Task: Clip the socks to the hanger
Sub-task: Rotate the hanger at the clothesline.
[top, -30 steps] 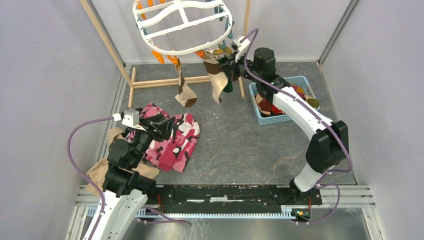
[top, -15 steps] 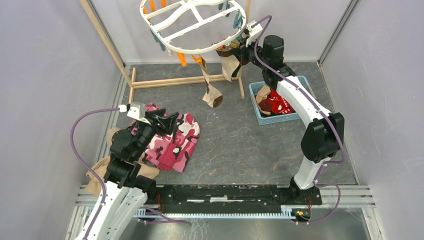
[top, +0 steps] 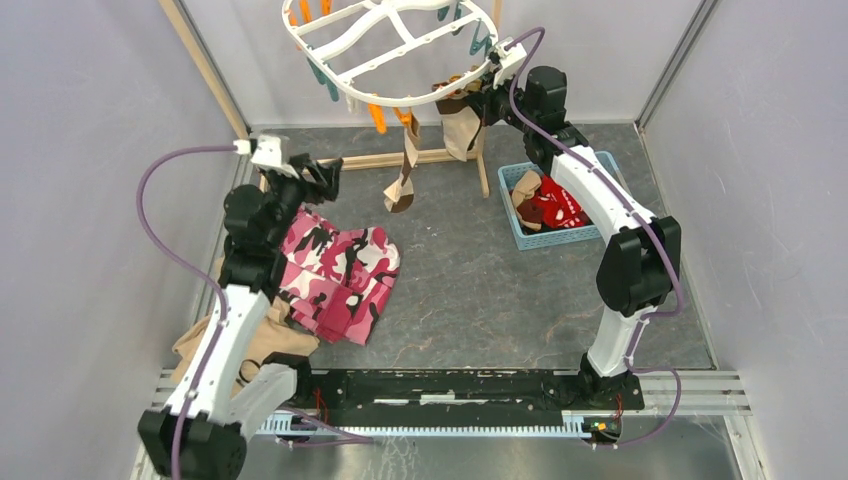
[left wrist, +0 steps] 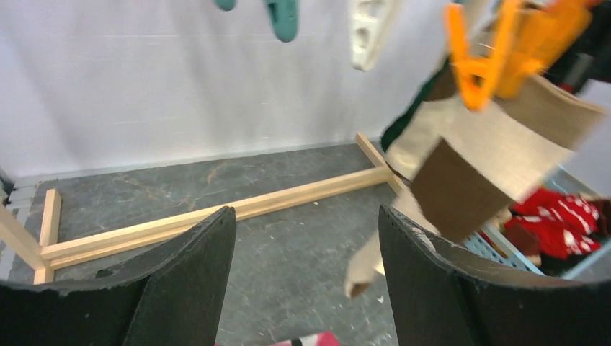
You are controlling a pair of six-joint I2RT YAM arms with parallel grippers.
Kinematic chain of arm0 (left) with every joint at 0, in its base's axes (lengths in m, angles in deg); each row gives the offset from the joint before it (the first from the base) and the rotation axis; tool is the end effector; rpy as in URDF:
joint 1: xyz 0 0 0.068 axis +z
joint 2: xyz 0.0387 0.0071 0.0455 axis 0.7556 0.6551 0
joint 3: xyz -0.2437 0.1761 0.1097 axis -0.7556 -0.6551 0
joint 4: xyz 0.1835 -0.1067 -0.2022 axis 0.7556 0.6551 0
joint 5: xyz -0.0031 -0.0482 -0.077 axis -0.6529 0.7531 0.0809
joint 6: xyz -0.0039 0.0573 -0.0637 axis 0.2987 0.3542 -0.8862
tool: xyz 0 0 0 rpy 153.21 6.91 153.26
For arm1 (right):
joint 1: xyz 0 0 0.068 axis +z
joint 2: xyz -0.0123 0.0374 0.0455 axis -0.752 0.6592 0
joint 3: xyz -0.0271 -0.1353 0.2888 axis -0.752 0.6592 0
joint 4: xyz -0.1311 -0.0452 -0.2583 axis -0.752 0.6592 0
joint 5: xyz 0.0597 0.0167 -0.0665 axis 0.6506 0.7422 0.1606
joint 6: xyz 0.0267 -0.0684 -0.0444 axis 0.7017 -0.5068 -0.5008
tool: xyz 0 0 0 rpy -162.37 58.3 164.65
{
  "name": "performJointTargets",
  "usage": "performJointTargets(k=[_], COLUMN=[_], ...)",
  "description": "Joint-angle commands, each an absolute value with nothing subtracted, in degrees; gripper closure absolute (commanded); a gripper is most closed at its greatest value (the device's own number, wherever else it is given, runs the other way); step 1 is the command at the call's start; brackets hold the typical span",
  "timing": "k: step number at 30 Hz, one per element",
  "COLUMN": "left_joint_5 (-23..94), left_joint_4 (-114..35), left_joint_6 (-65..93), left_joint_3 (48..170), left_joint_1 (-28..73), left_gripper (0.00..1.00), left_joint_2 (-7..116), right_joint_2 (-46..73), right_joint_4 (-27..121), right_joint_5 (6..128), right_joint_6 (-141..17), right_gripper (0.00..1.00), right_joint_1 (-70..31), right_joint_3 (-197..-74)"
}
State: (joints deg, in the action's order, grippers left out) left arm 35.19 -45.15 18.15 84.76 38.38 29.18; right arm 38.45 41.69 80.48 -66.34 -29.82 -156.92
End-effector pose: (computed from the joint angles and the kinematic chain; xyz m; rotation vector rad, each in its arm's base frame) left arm 0.2400 -0.0560 0.4191 0.1616 1.4664 -0.3520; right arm 0.4969 0.1992 0.4213 -0.5177 1.5855 0.5825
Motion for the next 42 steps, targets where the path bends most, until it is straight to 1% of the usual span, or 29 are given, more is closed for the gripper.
performJointTargets(k=[1,4,6,11,13,14,15,26,30,37,42], left_joint_5=[49.49,51.95,54.17,58.44,59.07,60.15,60.15,59.08,58.69,58.35,57.68], left_joint_4=[-63.25,-70.17,-73.80,-85.28,-85.89,-86.76,-86.92,-91.30,-95.33,-103.16,-104.64], left_joint_6=[9.31,9.16,8.48,8.05,7.41,6.24,6.22,3.98,1.20,-4.57,-5.39], left_joint_3=[86.09,86.64,88.09,88.97,90.94,93.65,94.42,101.43,102.58,105.02,106.86], left_joint_1=[47.79,48.98,51.68,54.53,55.23,56.24,56.41,56.86,56.85,56.80,56.79], left_gripper=[0.22,0.21,0.21,0.24,0.26,0.31,0.33,0.34,0.36,0.36,0.36], left_joint_2=[35.63,39.85,42.97,48.07,50.09,53.25,54.50,65.20,68.23,74.17,76.98], right_joint_2=[38.66,38.29,38.22,38.09,38.12,38.20,38.22,37.98,37.99,38.31,38.27], right_joint_4=[39.37,38.78,38.44,38.06,38.06,38.01,37.96,38.16,38.14,38.06,37.94], right_joint_5=[81.37,81.96,82.27,82.92,83.06,83.24,83.33,83.95,84.09,84.29,84.58], right_joint_6=[-65.15,-65.02,-64.87,-64.54,-64.62,-64.57,-64.59,-64.50,-64.49,-64.26,-63.82], right_gripper=[1.00,1.00,1.00,1.00,1.00,1.00,1.00,1.00,1.00,1.00,1.00], right_joint_1=[-30.13,-30.13,-30.10,-30.13,-30.20,-30.27,-30.28,-30.29,-30.26,-30.26,-30.23], right_joint_3=[-158.28,-157.72,-157.47,-157.21,-157.07,-157.11,-157.12,-157.12,-157.12,-157.04,-157.03])
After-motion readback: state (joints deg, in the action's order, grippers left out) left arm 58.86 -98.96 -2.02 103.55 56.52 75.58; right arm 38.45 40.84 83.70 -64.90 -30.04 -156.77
